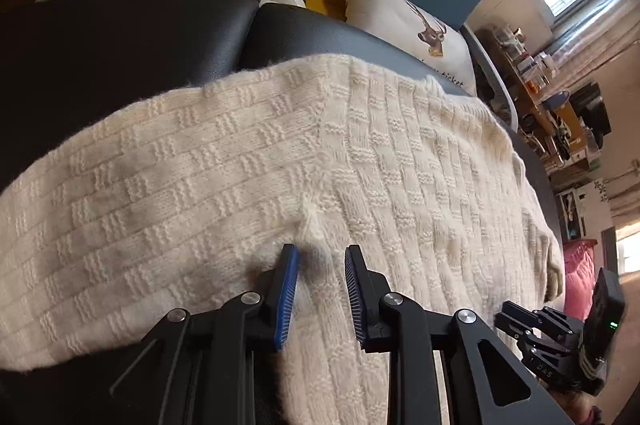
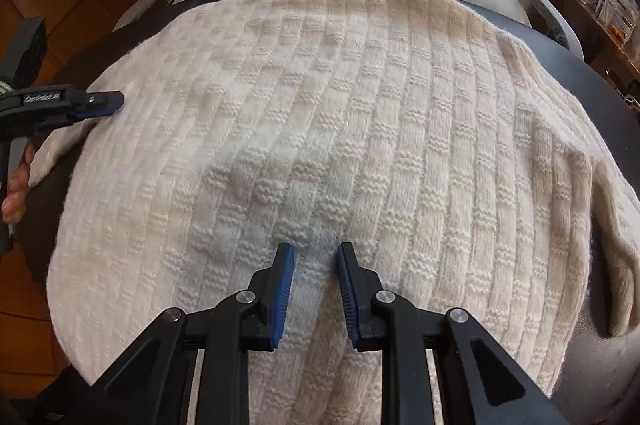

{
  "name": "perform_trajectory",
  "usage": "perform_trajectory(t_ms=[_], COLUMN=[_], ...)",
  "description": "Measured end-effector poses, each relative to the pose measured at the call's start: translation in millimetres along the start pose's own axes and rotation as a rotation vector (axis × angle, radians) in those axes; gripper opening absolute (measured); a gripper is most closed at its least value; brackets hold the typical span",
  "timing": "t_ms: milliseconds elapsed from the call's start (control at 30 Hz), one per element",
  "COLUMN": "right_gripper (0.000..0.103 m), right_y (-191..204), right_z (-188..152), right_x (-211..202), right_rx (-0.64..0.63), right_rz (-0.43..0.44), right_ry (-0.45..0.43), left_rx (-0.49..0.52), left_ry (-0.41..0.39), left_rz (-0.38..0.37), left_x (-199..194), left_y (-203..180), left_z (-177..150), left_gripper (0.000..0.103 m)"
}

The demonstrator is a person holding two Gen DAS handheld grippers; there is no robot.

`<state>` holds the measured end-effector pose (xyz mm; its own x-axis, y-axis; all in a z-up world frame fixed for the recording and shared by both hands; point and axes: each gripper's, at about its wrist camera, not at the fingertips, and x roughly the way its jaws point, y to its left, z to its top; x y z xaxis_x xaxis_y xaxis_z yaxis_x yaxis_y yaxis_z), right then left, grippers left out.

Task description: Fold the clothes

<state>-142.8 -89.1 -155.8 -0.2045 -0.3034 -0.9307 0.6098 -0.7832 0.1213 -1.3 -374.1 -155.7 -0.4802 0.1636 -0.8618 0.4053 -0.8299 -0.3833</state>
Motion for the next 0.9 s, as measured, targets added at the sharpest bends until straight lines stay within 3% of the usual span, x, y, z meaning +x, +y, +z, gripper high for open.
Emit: perform_trajectory(t_ms=[100,300,400,600,633,900], right_gripper=[0.022,0.022,0.022,0.022,0.022,0.022], right_y=[4.1,2.0,-4.6,13.6,23.2,117.0], right_z=[-11.2,-12.3,-10.0,-3.1,1.4,37.2], right_x=[-2.9,-5.1,-12.8,-42.0,-42.6,-18.6], right_rx=[-0.046,-0.051,-0.007,0.013,-0.005,-0.153], right_rz=[-0.022,-0.008,0.036,0.120,0.128,0.170], right_ry=[0.001,0.008,-0.001,-0.139,-0.148,-0.123], left_rx=[0.045,0.033,-0.090,-0.338,-0.382,-0.542], left_ry=[0.000,0.002,-0.059,-0.182,-0.219,-0.225], left_rz=[0.033,0.008,-0.037,-0.121,-0.082,-0.034], left_x=[6.3,0.4,-45.1,-136.9,-156.9,-172.6], left_y=[-1.3,4.6,50.8,144.1,167.9,253.2], left_z=[8.0,14.3,-1.8,-35.0,-49.6,-85.6], left_gripper=[0.024,0.024,0.024,0.026,0.027,0.029])
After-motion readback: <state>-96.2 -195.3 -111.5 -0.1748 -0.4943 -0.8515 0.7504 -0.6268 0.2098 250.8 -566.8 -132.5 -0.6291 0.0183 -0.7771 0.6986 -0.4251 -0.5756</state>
